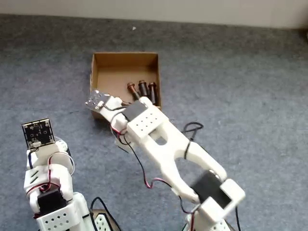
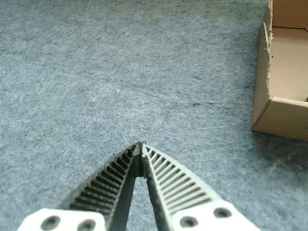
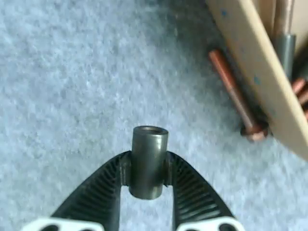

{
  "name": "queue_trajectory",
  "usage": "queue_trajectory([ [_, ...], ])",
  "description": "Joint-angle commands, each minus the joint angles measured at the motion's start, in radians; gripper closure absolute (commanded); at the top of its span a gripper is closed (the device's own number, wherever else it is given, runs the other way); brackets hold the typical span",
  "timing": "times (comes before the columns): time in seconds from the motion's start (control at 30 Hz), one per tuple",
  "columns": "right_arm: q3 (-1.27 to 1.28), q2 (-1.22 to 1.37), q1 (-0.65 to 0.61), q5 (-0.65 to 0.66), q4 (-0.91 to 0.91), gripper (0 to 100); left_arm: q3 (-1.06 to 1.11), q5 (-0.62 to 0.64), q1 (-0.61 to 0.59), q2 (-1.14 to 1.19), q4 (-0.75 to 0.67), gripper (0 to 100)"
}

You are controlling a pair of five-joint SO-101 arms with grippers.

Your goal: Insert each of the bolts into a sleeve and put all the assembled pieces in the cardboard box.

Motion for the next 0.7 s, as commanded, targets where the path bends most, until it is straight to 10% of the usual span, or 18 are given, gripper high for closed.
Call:
queue_trajectory([
  [0.0, 0.094, -0.194, 0.053, -0.009, -0.048, 99.3, -0.041, 0.012, -0.004, -0.007, -0.023, 99],
  [0.67, 0.697, -0.843, 0.443, -0.313, -0.352, 99.3, -0.139, -0.219, 0.392, 0.004, -0.017, 99],
])
